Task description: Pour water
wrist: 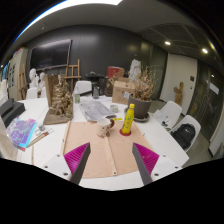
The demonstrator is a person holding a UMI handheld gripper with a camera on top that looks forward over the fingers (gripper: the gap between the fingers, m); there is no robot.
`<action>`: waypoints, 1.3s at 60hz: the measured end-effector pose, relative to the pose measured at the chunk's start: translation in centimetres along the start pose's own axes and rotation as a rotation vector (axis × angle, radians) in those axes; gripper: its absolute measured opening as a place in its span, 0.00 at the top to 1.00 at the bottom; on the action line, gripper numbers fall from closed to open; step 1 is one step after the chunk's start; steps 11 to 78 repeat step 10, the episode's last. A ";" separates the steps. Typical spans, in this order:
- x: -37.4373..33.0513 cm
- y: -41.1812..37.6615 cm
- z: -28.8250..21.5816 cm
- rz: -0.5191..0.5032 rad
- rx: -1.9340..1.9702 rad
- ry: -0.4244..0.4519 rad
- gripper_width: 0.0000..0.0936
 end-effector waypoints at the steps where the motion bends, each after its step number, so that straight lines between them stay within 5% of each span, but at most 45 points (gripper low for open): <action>1: 0.0 0.2 0.1 -0.003 0.003 0.001 0.08; 78: -1.0 2.5 1.0 0.026 -0.017 0.011 0.08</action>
Point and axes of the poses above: the point between the fingertips, and its own axes, seen from behind it with the camera up: y to the right, z down, x forward, the way the camera looks, the point moved 4 cm from there along -x, backward, against the way the camera looks, and after that the axes turned 12 degrees about z, right-handed, at the moved point
